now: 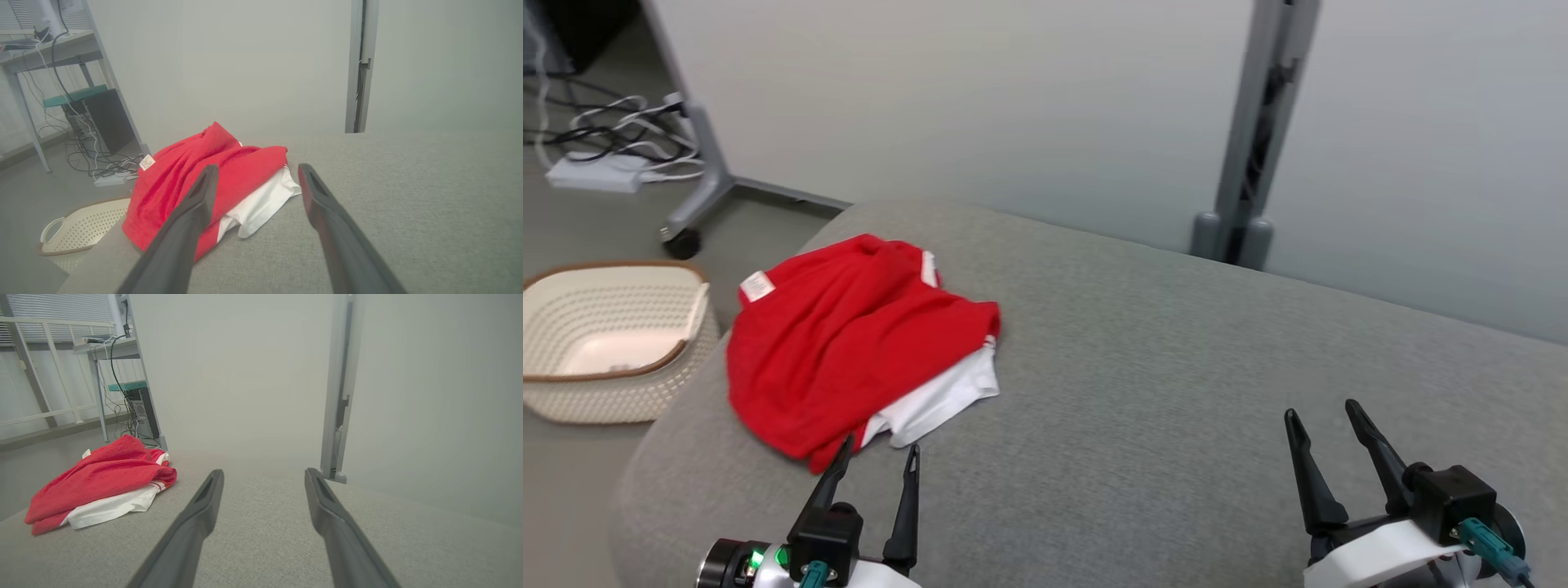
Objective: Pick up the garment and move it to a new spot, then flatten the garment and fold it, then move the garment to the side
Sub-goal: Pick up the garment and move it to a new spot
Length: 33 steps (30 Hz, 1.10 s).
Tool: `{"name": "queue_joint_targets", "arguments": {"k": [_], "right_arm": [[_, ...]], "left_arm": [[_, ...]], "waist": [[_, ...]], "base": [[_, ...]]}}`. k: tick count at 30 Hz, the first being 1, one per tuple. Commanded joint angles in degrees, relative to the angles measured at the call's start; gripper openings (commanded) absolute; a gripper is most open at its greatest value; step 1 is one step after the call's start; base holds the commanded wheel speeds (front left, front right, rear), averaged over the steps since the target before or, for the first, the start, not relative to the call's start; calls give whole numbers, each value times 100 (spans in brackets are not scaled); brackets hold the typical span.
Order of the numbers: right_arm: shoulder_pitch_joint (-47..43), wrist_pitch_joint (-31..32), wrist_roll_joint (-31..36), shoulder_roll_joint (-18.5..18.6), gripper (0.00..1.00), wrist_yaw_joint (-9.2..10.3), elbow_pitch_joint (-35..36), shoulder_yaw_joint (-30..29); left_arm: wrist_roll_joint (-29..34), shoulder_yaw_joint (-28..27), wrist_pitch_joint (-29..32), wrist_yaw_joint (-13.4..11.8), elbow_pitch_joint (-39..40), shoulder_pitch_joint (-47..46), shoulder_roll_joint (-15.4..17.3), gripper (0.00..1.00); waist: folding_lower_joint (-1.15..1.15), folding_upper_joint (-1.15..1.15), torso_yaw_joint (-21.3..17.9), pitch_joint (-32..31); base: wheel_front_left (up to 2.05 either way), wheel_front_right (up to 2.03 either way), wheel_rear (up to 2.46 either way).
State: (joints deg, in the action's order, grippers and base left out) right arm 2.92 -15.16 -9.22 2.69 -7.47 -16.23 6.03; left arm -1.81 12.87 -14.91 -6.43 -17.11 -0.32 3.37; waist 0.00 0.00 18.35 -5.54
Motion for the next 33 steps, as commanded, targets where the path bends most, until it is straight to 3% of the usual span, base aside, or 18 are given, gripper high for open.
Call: {"name": "queue_joint_targets", "arguments": {"k": [1,6,21,33], "right_arm": [[-27,-14,-46,37,100,-4,23,32],[79,-14,-136,36,100,-4,56,215],[744,-14,-135,39,100,-3,-238,845],[524,-14,-31,40,100,-3,-182,617]], "left_arm": [[44,-33,-31,29,22,27,57,100],[120,-48,-31,-8,66,48,127,100],[-15,-495,-31,-225,452,87,44,100],[-374,-923,-31,285,473,-101,-13,100]], "waist": [[0,0,358,-13],[0,0,686,20],[0,0,981,364],[0,0,938,311]], "base": [[0,0,0],[0,0,0],[0,0,0],[0,0,0]]}}
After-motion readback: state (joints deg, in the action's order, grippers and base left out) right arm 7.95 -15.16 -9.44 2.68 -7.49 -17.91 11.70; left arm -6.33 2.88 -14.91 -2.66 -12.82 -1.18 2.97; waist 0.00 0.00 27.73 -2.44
